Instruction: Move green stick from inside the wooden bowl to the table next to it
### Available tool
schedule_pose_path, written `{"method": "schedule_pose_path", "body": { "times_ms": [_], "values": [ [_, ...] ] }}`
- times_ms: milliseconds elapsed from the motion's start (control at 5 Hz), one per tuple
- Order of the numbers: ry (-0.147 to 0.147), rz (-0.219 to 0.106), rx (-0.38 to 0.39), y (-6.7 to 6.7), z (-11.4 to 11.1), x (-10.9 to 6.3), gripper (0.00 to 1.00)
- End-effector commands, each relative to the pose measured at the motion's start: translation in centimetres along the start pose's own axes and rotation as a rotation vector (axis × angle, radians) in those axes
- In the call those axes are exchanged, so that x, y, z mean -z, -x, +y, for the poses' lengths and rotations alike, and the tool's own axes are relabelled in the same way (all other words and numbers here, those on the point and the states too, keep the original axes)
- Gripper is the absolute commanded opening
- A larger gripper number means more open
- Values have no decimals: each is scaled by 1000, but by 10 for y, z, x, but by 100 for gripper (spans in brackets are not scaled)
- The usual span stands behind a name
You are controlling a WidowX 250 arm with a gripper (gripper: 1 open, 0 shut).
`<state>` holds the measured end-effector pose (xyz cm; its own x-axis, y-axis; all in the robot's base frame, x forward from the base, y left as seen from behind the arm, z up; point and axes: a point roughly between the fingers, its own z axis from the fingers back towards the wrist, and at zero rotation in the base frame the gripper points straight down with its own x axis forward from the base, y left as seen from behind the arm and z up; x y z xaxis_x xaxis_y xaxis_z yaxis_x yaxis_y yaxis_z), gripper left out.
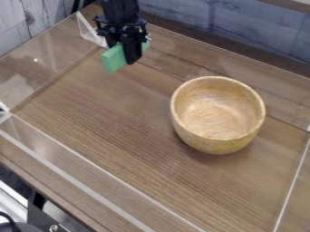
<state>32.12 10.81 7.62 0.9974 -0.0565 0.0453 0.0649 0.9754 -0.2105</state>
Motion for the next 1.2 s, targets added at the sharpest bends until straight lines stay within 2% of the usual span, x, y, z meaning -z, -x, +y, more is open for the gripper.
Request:
{"method": "schedule_pose_path", "body": {
  "times_ms": [0, 200, 400, 600, 800, 1000],
  "values": [
    [-56, -60, 5, 4, 25, -25, 0],
    [-68, -45, 0, 14, 56, -24, 0],
    [-77, -25, 22, 21, 68, -30, 0],
    [-76, -12, 34, 23, 71, -34, 0],
    [-74, 2, 49, 24, 71, -15, 100],
    [-67, 15, 63, 27, 70, 4, 0]
  ]
}}
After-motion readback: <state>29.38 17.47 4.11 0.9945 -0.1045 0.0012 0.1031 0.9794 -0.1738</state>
